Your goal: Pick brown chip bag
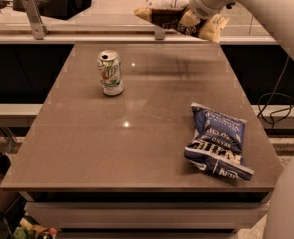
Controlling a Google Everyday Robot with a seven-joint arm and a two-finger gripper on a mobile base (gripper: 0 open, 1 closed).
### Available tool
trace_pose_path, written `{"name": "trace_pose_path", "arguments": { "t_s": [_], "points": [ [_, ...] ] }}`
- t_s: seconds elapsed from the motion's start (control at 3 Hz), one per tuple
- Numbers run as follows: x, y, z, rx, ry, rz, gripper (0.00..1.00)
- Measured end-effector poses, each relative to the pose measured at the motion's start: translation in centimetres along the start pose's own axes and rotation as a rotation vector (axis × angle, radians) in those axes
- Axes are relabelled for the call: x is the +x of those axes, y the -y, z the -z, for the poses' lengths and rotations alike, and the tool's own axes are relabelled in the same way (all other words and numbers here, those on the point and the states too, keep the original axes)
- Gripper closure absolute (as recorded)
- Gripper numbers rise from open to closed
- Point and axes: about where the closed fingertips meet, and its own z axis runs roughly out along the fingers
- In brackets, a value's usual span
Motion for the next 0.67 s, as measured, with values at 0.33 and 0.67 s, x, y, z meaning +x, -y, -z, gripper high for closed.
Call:
{"name": "trace_pose_path", "arguments": {
  "t_s": [0.33, 0.67],
  "points": [
    [-0.96, 1.32, 1.45, 0.043, 0.012, 0.014, 1.0],
    [-1.48, 2.07, 2.36, 0.073, 0.019, 0.017, 1.0]
  ]
}}
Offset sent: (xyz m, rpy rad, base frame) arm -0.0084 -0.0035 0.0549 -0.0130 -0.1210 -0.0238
